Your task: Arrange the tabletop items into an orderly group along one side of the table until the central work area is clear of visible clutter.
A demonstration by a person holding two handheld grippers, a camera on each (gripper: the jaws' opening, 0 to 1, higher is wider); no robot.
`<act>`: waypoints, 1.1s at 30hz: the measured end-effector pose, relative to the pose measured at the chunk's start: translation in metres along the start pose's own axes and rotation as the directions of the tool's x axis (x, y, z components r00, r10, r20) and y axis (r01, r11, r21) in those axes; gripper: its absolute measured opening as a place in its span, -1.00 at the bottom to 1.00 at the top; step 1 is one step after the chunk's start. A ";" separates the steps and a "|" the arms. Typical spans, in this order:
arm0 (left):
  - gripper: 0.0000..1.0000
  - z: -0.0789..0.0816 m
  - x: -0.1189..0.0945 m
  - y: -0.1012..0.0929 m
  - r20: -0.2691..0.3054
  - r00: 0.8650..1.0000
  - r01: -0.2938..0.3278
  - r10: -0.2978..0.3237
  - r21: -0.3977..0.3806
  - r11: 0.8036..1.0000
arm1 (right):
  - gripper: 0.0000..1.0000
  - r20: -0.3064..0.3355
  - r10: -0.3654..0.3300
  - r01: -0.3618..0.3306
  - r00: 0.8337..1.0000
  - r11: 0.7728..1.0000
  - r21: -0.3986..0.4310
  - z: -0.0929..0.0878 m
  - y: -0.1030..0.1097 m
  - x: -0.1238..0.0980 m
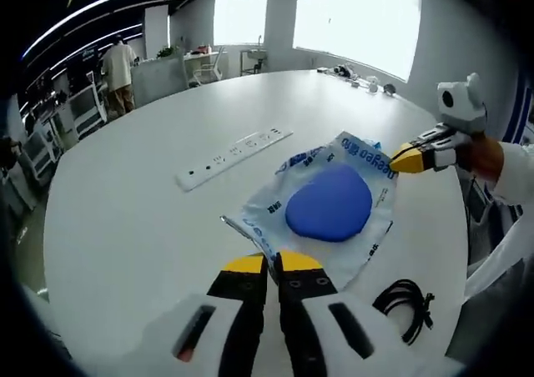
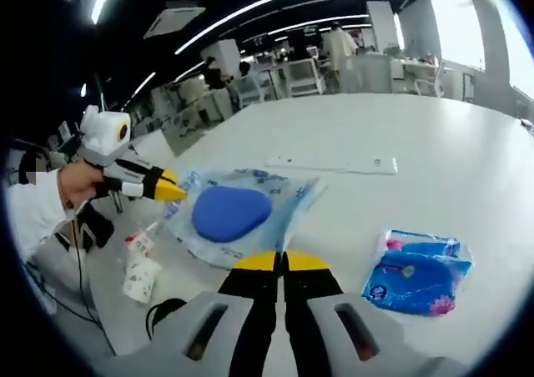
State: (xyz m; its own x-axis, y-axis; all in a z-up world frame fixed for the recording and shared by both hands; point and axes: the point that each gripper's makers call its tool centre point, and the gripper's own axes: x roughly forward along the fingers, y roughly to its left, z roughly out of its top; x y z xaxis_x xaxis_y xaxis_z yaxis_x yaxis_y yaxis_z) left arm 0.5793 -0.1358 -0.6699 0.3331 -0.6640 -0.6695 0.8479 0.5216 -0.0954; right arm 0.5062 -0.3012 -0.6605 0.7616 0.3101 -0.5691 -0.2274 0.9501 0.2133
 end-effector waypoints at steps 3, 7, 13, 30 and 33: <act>-0.97 0.002 0.005 -0.004 0.009 1.000 0.005 -0.005 -0.013 1.000 | -1.00 -0.011 -0.023 0.022 1.000 0.999 -0.041 0.001 -0.007 0.000; -0.97 0.002 0.019 -0.008 0.007 1.000 0.006 -0.005 -0.030 1.000 | -1.00 -0.036 -0.051 0.048 0.998 0.995 -0.090 -0.004 -0.018 0.005; -0.97 -0.004 0.040 -0.009 -0.009 1.000 0.004 -0.004 -0.035 0.999 | -1.00 -0.079 -0.084 0.071 0.993 0.986 -0.149 -0.020 -0.034 0.014; -0.97 -0.025 0.073 -0.009 -0.060 0.998 0.012 -0.016 -0.059 0.998 | -1.00 -0.122 -0.121 0.100 0.985 0.982 -0.161 -0.045 -0.057 0.034; -0.96 -0.030 0.077 -0.009 -0.071 0.997 0.013 -0.017 -0.062 0.998 | -1.00 -0.131 -0.123 0.101 0.984 0.982 -0.163 -0.049 -0.058 0.037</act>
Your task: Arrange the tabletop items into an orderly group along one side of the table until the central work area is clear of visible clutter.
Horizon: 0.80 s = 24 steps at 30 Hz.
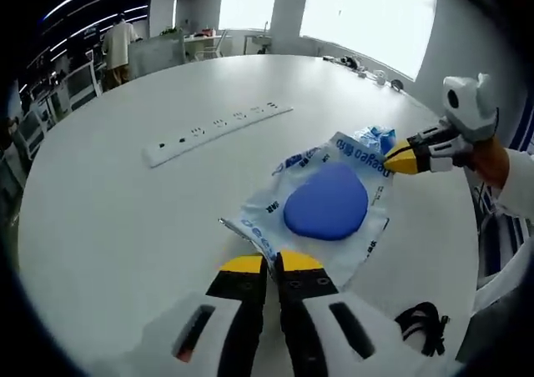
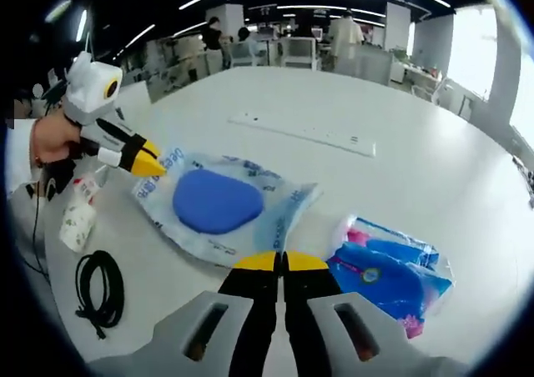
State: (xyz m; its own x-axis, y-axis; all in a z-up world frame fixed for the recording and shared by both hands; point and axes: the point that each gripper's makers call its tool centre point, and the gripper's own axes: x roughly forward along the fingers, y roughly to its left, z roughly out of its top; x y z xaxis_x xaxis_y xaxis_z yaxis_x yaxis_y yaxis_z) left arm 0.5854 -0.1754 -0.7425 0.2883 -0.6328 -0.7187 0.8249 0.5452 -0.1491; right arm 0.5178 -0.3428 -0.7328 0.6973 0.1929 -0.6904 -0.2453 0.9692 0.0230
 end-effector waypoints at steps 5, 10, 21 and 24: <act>-0.95 -0.006 0.002 -0.001 -0.010 1.000 0.002 -0.002 -0.008 1.000 | -1.00 -0.013 -0.009 0.009 1.000 1.000 -0.015 -0.002 -0.001 0.002; -0.95 -0.008 0.005 0.000 -0.011 1.000 -0.003 0.003 -0.011 1.000 | -1.00 -0.024 -0.011 0.010 1.000 1.000 -0.022 -0.006 0.000 0.004; -0.93 -0.007 0.005 0.004 -0.003 1.000 -0.009 0.009 -0.006 1.000 | -0.99 -0.030 -0.016 0.015 0.999 0.999 -0.036 -0.007 0.000 0.003; -0.90 -0.006 0.003 0.005 0.007 1.000 -0.012 0.012 -0.006 1.000 | -0.96 -0.025 -0.020 0.019 0.999 0.999 -0.030 -0.007 -0.001 0.002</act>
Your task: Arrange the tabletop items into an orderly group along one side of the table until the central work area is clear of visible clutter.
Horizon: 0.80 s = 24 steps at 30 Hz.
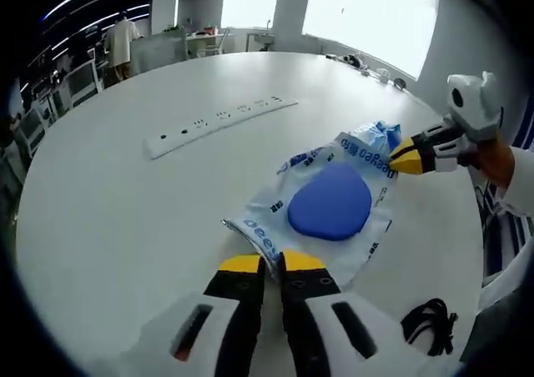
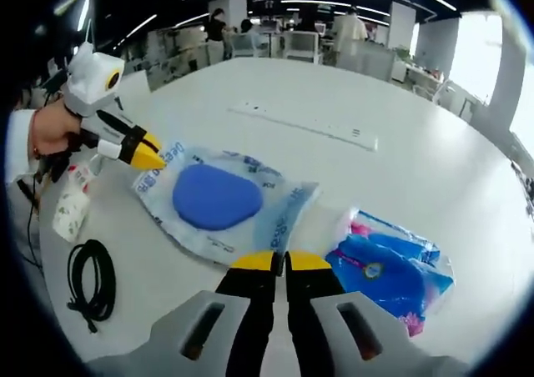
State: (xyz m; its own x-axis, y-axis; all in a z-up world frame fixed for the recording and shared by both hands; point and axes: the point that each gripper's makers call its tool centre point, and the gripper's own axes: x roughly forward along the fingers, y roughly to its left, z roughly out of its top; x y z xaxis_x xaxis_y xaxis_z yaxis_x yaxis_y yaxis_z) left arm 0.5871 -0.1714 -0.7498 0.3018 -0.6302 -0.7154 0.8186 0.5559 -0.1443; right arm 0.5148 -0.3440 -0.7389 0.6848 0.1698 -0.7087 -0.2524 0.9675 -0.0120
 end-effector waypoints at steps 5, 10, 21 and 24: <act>-0.80 0.000 -0.001 0.002 0.005 1.000 -0.006 0.006 -0.006 1.000 | -0.90 0.007 -0.004 0.004 1.000 1.000 0.002 0.002 -0.001 -0.001; -0.64 0.001 -0.006 0.004 0.018 1.000 -0.007 0.008 -0.025 1.000 | -0.84 0.024 0.002 -0.002 1.000 1.000 0.010 0.007 0.001 -0.005; -0.43 0.003 -0.017 0.008 0.036 0.999 -0.021 0.023 -0.036 0.999 | -0.65 0.073 0.010 -0.010 0.997 1.000 0.000 0.020 0.009 -0.011; -0.32 0.008 -0.022 0.009 0.051 0.998 -0.027 0.029 -0.036 0.999 | -0.61 0.083 0.012 -0.011 0.997 1.000 -0.004 0.023 0.010 -0.014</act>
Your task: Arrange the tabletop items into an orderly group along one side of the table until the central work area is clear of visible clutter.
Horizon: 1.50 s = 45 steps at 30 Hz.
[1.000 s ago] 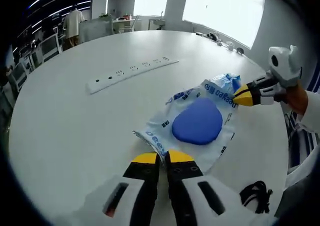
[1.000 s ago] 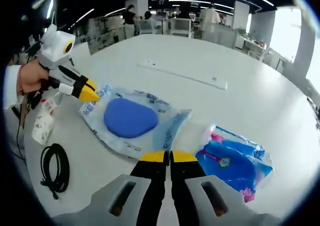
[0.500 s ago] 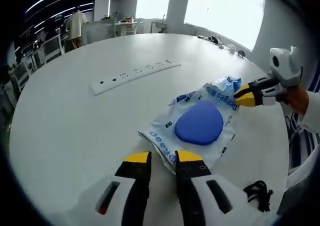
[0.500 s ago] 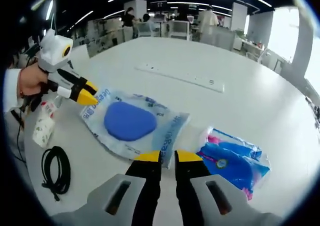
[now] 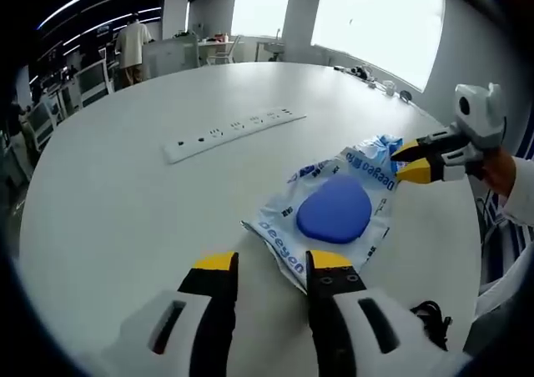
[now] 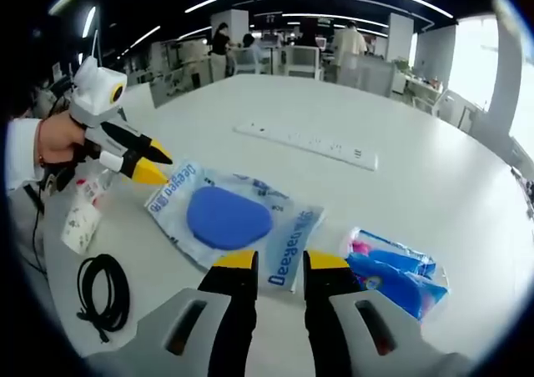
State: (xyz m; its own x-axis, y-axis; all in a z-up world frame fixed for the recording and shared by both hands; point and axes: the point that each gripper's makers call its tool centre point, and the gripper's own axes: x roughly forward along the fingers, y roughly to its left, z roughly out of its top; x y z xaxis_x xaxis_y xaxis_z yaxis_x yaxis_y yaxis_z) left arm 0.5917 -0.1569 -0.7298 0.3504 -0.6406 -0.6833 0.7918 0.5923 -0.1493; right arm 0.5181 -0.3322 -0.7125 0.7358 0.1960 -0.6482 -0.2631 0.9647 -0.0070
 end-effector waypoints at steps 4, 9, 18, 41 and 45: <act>-0.21 0.004 -0.004 0.000 0.015 1.000 -0.004 0.004 0.010 1.000 | -0.55 0.017 -0.008 0.008 1.000 1.000 0.004 0.005 -0.002 -0.004; -0.03 0.009 -0.010 0.001 0.027 1.000 -0.007 0.007 0.009 1.000 | -0.44 0.026 -0.013 0.013 1.000 1.000 0.009 0.008 -0.004 -0.008; 0.10 0.022 -0.026 0.004 0.069 0.998 -0.013 0.012 0.018 1.000 | -0.29 0.037 -0.022 0.021 0.999 1.000 0.015 0.013 -0.009 -0.021; 0.55 0.033 -0.080 0.008 0.129 0.991 -0.042 0.046 -0.030 0.999 | 0.05 0.105 -0.013 0.004 0.994 0.996 0.085 0.036 -0.004 -0.056; 0.61 0.032 -0.092 0.007 0.137 0.989 -0.047 0.051 -0.027 0.999 | 0.06 0.119 -0.009 -0.003 0.993 0.996 0.094 0.040 -0.002 -0.062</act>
State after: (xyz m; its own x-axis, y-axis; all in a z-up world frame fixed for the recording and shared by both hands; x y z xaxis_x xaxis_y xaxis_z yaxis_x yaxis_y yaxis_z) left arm 0.5814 -0.1094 -0.6451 0.4554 -0.6707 -0.5855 0.7604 0.6351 -0.1361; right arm 0.4981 -0.3388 -0.6419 0.8069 0.2071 -0.5531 -0.2050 0.9765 0.0665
